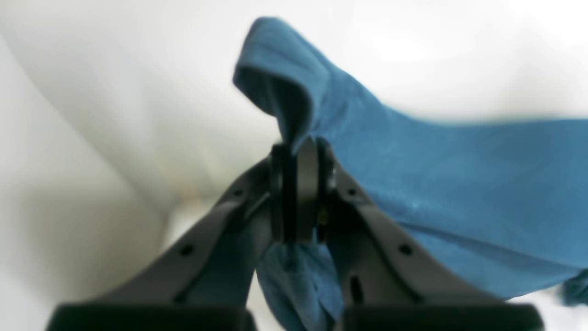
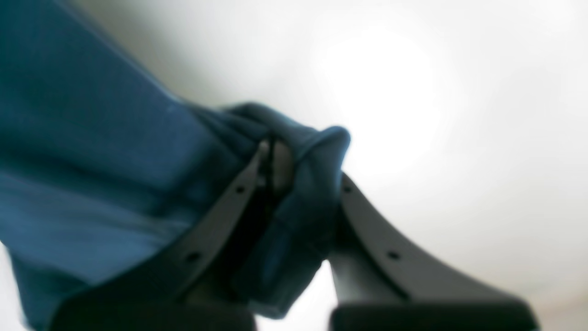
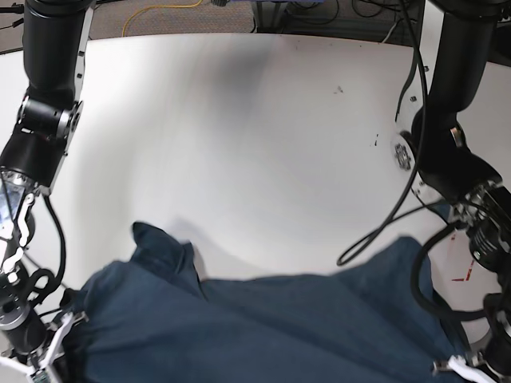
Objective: Fold the T-shirt properly
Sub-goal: 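Carry the hem with both grippers over the shirt toward the collar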
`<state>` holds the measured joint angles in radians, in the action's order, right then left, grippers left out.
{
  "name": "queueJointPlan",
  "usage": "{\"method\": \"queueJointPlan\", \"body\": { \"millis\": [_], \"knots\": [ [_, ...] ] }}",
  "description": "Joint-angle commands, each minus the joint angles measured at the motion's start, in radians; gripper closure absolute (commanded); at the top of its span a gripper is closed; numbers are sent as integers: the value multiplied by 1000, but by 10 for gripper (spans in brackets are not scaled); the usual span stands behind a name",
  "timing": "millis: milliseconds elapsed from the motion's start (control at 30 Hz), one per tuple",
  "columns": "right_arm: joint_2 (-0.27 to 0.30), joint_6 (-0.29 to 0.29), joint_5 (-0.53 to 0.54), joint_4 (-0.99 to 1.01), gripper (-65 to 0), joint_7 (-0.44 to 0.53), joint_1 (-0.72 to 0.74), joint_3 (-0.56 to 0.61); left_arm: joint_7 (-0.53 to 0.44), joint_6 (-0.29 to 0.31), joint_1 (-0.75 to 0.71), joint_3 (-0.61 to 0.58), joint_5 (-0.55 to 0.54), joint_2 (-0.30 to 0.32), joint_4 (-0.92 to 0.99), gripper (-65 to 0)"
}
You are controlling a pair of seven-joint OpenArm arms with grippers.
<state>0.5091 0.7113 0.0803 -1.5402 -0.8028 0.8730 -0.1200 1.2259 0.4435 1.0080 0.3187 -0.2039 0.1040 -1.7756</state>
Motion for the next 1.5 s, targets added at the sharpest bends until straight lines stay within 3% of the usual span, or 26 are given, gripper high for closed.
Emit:
{"method": "queueJointPlan", "body": {
  "millis": [0, 233, 467, 667, 833, 967, 1100, 1467],
  "knots": [
    [29, -13, -1, -12, -6, -20, 137, -8, -28, -2, 108, -2, -2, 15, -8, -10],
    [32, -13, -3, 11, -6, -114, 308, -8, -18, -2, 246, -3, -2, 38, 35, -10],
    [66, -13, 6, -1, -6, -151, 306, -10, -16, -2, 211, -3, -4, 40, 32, -11],
    [72, -13, 6, -69, -5, -152, 151, -27, -16, -2, 59, -5, -10, 38, 4, -11],
    [58, -13, 6, -196, -5, -154, -85, -160, -16, -1, -127, -5, -10, 36, -82, -11],
    [-27, -13, 6, -291, -5, -154, -283, -240, -19, 8, -305, -5, -13, 33, -109, -11],
    [-82, -13, 6, -363, -5, -149, -481, -310, -39, 68, -476, 3, -13, 33, -140, -10],
    [-277, -13, 5, -415, -5, -114, -863, -409, -165, 156, -944, 58, -10, 41, -177, -10]
  ]
}}
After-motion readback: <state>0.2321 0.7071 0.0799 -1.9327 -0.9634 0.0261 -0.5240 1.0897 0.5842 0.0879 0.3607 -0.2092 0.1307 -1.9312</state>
